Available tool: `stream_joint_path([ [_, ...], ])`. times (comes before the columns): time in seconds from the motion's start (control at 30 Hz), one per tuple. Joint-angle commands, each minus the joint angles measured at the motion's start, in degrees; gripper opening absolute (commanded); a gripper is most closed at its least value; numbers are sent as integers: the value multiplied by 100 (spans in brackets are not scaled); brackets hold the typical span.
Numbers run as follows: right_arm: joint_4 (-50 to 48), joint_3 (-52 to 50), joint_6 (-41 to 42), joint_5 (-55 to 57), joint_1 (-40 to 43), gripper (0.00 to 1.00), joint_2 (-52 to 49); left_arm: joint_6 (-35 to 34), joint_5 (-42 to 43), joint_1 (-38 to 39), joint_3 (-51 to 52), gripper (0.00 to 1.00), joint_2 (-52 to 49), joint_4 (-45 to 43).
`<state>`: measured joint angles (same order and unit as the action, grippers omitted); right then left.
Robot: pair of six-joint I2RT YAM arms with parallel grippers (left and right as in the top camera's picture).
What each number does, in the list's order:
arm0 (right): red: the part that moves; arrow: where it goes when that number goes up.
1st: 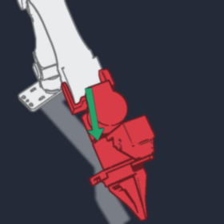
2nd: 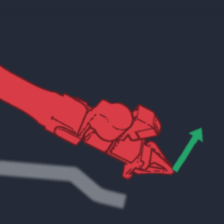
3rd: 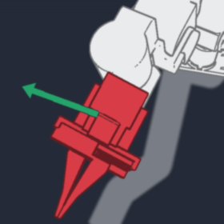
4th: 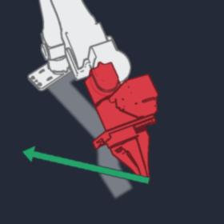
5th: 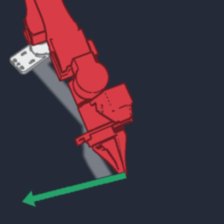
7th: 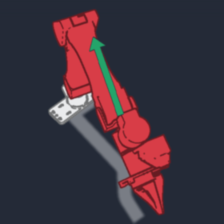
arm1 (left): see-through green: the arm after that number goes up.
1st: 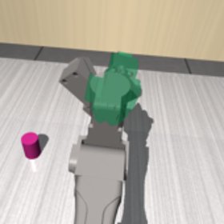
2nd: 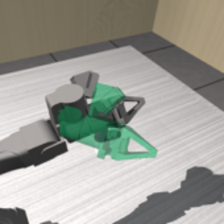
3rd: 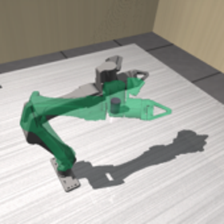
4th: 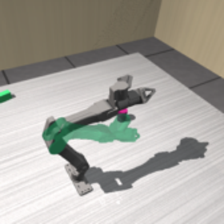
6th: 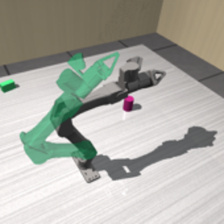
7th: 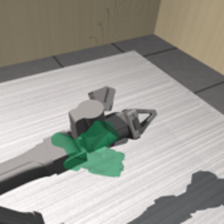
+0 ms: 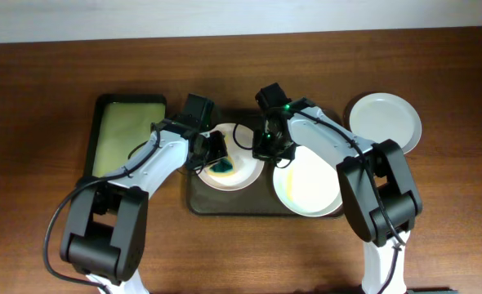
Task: Clean dirty plates on tray and stack at the side
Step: 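Hold the pink plate with the right gripper and scrub it with the sponge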
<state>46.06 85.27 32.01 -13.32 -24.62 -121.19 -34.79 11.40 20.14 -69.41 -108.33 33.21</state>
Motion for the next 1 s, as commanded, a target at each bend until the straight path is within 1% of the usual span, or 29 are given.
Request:
stream_joint_path([
  [0.0,20,-63,127,356,66,4,-103,227,-9,11,17,0,-227,-24],
  [0.03,20,-63,122,356,66,4,-103,404,-219,11,17,0,-247,-2],
  [0.07,22,-63,9,354,66,4,-103,673,-973,11,17,0,-267,140],
  [0.1,31,-63,-28,387,66,4,-103,715,-1604,11,15,0,-267,249],
  [0.17,50,-66,-26,420,66,4,-103,837,-2457,4,-15,0,-264,310],
  [0.27,48,-66,-26,470,66,4,-103,1318,-2988,7,-337,0,-221,466],
  [0.3,52,-63,-26,505,66,4,-103,1386,-3095,7,-496,0,-173,551],
  [0.37,61,-63,-26,503,66,4,-103,1386,-2938,11,-844,0,-11,699],
  [0.4,66,-66,-26,503,66,4,-103,1386,-2588,11,-955,0,74,715],
  [0.47,61,-63,-26,505,66,4,-103,1379,-1355,11,-990,0,192,627],
  [0.5,50,-66,-24,503,66,4,-103,1252,-723,13,-986,0,190,601],
  [0.53,42,-63,-24,503,66,4,-103,905,-400,39,-973,0,129,605],
  [0.57,42,-63,-24,503,66,4,-103,671,-363,79,-955,0,57,595],
  [0.6,42,-63,-24,503,66,4,-103,501,-363,151,-942,0,-35,573],
  [0.73,44,-63,-24,654,66,4,-103,481,-389,505,-938,0,-625,455],
  [0.8,44,-66,-24,654,66,4,-103,483,-422,535,-938,0,-844,461],
  [0.87,42,-63,-24,654,66,4,-103,483,-1067,525,-938,0,-966,584],
  [0.93,42,-63,-24,656,66,4,-103,483,-2203,492,-949,0,-929,837],
  [0.97,42,-63,-26,656,66,4,-103,483,-2616,448,-966,0,-896,984],
])
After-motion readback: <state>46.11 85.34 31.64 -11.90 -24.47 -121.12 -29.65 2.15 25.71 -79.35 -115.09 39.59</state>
